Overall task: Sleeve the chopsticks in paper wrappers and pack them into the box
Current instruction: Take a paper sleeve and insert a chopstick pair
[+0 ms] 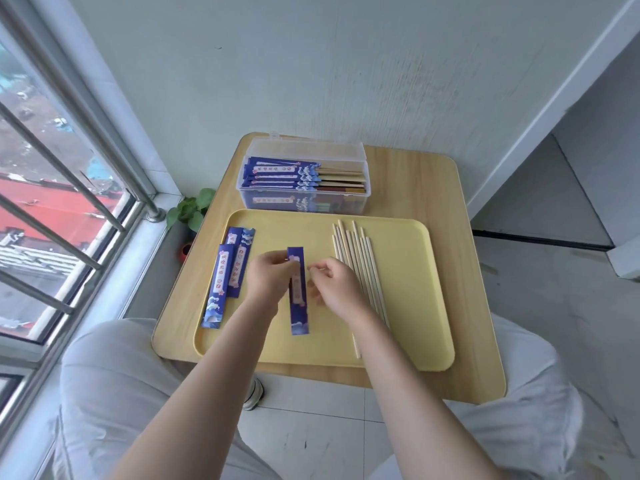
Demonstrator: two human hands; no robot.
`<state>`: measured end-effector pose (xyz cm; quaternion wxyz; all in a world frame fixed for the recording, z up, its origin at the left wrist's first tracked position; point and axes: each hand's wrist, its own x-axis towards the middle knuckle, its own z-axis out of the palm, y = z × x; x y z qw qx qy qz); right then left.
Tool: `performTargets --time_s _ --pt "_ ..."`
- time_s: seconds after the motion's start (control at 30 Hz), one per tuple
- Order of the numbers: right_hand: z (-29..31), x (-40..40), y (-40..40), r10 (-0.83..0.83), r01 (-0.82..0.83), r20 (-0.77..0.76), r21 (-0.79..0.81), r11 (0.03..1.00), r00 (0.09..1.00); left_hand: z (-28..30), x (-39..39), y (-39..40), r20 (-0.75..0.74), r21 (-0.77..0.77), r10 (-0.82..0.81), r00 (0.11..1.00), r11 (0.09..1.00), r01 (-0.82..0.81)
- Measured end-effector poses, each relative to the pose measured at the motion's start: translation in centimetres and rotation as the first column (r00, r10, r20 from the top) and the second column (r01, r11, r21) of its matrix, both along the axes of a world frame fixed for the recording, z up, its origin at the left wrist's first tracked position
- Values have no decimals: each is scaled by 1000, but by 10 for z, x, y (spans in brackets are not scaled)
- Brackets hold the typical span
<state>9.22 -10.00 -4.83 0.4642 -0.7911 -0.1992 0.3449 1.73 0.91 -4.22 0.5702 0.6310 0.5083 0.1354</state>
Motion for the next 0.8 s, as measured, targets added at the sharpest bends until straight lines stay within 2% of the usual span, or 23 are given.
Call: performTargets --time_s 0.03,0.07,0.13,0.23,0.3,0.43,0.47,0.5,0.53,0.57,0.6,0.63,0.73,0.8 --pt "4 1 -3 16 -14 -82 25 1000 997 2 0 -3 116 -187 80 990 981 -58" --pt "7 1 -6 49 -44 -143 37 998 988 4 0 -6 185 -279 142 972 956 -86" --pt "10 0 -11 136 -133 -211 31 991 968 8 1 -8 177 -294 234 956 939 -175" --pt "10 -1 -14 240 -246 -76 -96 964 968 7 4 -7 137 -341 400 906 878 -336" --pt "9 0 -15 234 -224 49 -158 962 971 6 6 -3 142 -368 469 872 842 -393" --pt "11 10 -19 107 -102 109 -53 993 988 3 3 7 148 -420 521 841 803 -423" --pt "14 13 -21 82 -79 108 -32 996 991 1 2 9 124 -386 488 864 826 -411" --pt "15 16 -22 68 -66 110 -18 998 992 0 0 8 60 -240 385 921 901 -361" --pt "17 19 -24 61 -60 119 -8 998 991 0 -3 7 -36 -8 235 971 972 -235" --pt "19 22 -25 54 -54 126 -3 999 991 1 -5 3 -111 223 96 989 972 -70" --pt "20 26 -26 44 -44 123 -4 999 991 3 -6 -1 -138 393 -27 990 916 80" --pt "20 29 -27 38 -37 117 -14 999 992 6 -7 -4 -142 463 -154 978 863 203" --pt "19 31 -25 42 -37 77 -64 997 996 13 -4 -18 -153 411 -498 854 753 513" --pt "16 29 -22 18 -14 56 -72 997 998 12 0 -26 -235 439 -598 766 638 633"
